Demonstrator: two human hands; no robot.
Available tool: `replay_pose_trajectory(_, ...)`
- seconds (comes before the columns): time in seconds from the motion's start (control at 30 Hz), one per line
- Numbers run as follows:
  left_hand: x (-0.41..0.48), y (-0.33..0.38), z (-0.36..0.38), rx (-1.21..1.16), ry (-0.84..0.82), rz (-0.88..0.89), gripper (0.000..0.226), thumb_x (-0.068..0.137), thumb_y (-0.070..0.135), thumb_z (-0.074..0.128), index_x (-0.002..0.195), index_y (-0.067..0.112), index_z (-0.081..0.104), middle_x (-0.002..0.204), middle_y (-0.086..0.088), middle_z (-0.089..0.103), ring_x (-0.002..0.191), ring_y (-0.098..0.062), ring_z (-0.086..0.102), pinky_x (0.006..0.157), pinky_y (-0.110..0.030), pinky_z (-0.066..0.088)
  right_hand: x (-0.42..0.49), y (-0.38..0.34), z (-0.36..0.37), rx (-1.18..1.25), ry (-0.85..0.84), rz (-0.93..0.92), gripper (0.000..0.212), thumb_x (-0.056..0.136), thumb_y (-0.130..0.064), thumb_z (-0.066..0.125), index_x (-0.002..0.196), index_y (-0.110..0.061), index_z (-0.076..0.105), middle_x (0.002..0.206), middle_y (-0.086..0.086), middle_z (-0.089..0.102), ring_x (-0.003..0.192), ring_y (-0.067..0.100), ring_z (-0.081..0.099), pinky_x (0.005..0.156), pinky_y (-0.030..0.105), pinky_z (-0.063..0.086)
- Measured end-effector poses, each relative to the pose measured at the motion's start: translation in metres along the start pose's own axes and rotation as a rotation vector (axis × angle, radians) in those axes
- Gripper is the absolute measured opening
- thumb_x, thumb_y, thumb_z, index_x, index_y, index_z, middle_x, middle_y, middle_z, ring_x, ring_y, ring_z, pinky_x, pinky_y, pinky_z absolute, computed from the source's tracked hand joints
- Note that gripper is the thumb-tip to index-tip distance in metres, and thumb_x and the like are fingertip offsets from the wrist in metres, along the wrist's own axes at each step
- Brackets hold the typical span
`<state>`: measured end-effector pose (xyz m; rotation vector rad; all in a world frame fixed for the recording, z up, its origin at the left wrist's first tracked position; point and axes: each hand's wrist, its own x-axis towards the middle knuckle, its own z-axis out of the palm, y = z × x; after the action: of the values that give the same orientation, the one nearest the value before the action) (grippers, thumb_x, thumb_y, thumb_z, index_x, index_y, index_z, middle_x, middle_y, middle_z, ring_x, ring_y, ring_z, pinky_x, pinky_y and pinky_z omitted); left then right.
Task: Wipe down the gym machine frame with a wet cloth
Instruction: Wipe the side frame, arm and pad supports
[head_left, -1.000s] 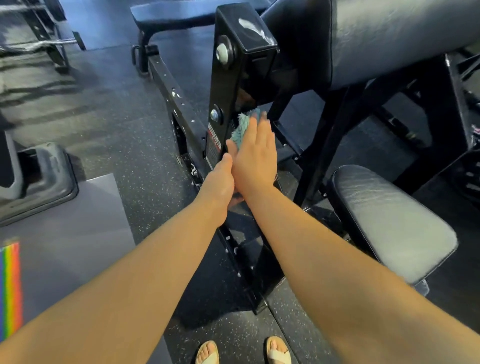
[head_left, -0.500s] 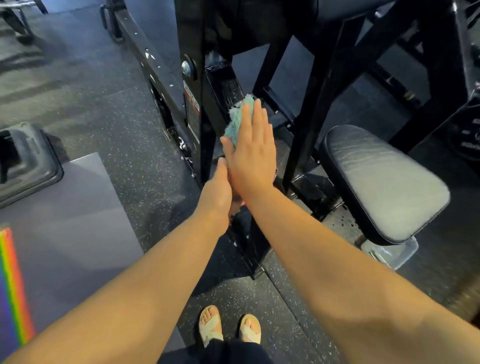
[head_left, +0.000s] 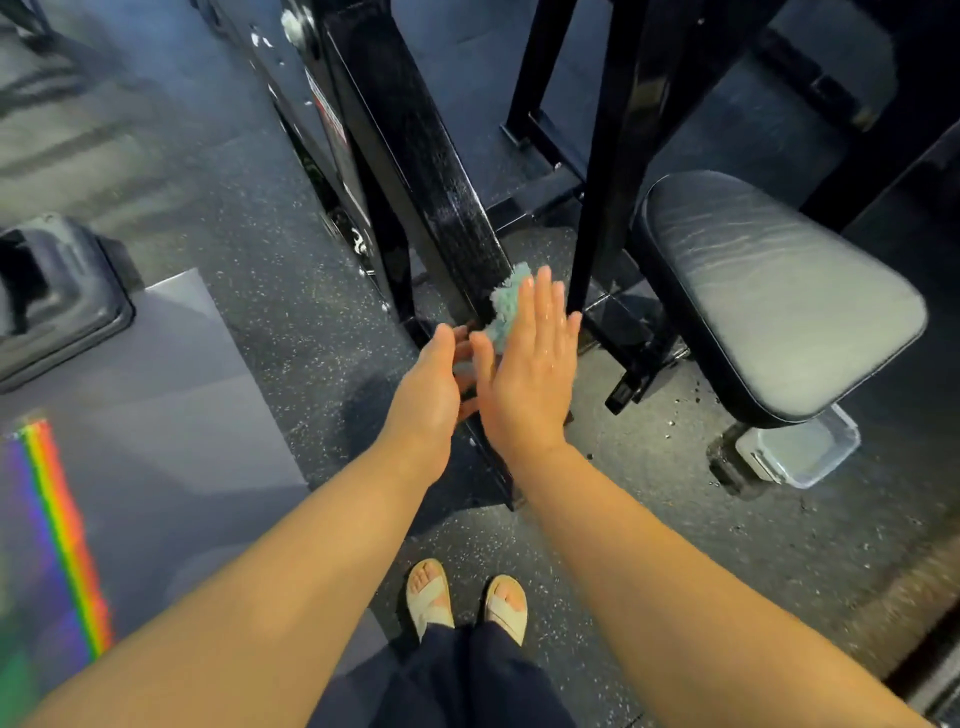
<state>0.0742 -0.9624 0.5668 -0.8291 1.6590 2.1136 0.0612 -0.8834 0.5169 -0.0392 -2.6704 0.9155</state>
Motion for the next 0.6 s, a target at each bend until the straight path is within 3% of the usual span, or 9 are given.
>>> replay_pose_trajectory(0.13, 0.004, -0.001, 0.004, 0.025, 0.045, 0.028, 0.036, 0.102, 0.039, 0.029, 0.098, 0.024, 0.061, 0.100, -0.002, 0.064, 0.088, -0.017, 0.061, 0.075, -0.033, 0.054, 0.039, -0.012, -0.006, 0.110, -0.056, -0.027, 0.062, 0.097, -0.039, 0.046, 0.147, -0.006, 0.030, 0.151, 0.012, 0.034, 0.137, 0.025, 0.037, 0.108, 0.037, 0.035)
replay_pose_trajectory(0.2, 0.003, -0.006, 0.004, 0.008, 0.049, 0.036, 0.035, 0.103, 0.039, 0.029, 0.098, 0.025, 0.062, 0.099, 0.001, 0.066, 0.084, -0.013, 0.062, 0.070, -0.030, 0.052, 0.018, 0.001, -0.006, 0.042, -0.016, -0.083, 0.062, 0.095, -0.037, 0.046, 0.146, -0.006, 0.031, 0.150, 0.014, 0.035, 0.135, 0.027, 0.038, 0.106, 0.035, 0.034)
replay_pose_trajectory(0.27, 0.001, -0.016, 0.002, -0.007, 0.032, 0.017, 0.033, 0.103, 0.035, 0.030, 0.101, 0.023, 0.061, 0.098, 0.003, 0.065, 0.084, -0.012, 0.063, 0.075, -0.033, 0.053, -0.025, 0.026, -0.001, 0.026, 0.012, -0.066, 0.062, 0.093, -0.035, 0.047, 0.145, -0.007, 0.025, 0.151, 0.018, 0.031, 0.138, 0.025, 0.032, 0.110, 0.030, 0.027)
replay_pose_trajectory(0.33, 0.000, -0.026, 0.001, 0.019, 0.017, -0.020, 0.029, 0.102, 0.033, 0.032, 0.105, 0.022, 0.059, 0.106, 0.001, 0.064, 0.092, -0.014, 0.063, 0.083, -0.038, 0.053, -0.059, 0.038, 0.004, 0.163, 0.010, 0.044, 0.064, 0.094, -0.033, 0.044, 0.147, -0.009, 0.017, 0.154, 0.016, 0.020, 0.144, 0.011, 0.012, 0.115, 0.019, 0.014)
replay_pose_trajectory(0.4, 0.002, -0.031, 0.000, 0.101, 0.000, -0.018, 0.027, 0.102, 0.033, 0.033, 0.111, 0.024, 0.056, 0.116, -0.001, 0.061, 0.099, -0.016, 0.061, 0.077, -0.034, 0.052, -0.060, 0.032, 0.009, 0.304, 0.038, 0.164, 0.064, 0.095, -0.036, 0.039, 0.148, -0.007, 0.019, 0.156, 0.010, 0.011, 0.143, 0.001, 0.002, 0.115, 0.015, 0.008)
replay_pose_trajectory(0.5, 0.018, -0.031, -0.007, 0.192, -0.038, 0.050, 0.020, 0.102, 0.030, 0.035, 0.109, 0.030, 0.054, 0.105, 0.007, 0.062, 0.095, -0.011, 0.060, 0.071, -0.025, 0.047, -0.031, 0.011, 0.015, 0.393, 0.224, 0.279, 0.057, 0.096, -0.041, 0.029, 0.145, -0.012, 0.031, 0.155, 0.005, 0.022, 0.140, 0.002, 0.015, 0.114, 0.019, 0.014)
replay_pose_trajectory(0.6, 0.033, -0.033, -0.021, 0.280, -0.139, 0.119, 0.017, 0.101, 0.023, 0.039, 0.102, 0.035, 0.051, 0.096, 0.017, 0.061, 0.093, -0.003, 0.059, 0.086, -0.028, 0.047, -0.036, 0.018, 0.038, 0.603, 0.457, 0.352, 0.039, 0.097, -0.037, 0.028, 0.136, -0.033, 0.033, 0.147, -0.005, 0.032, 0.139, 0.009, 0.029, 0.116, 0.028, 0.023)
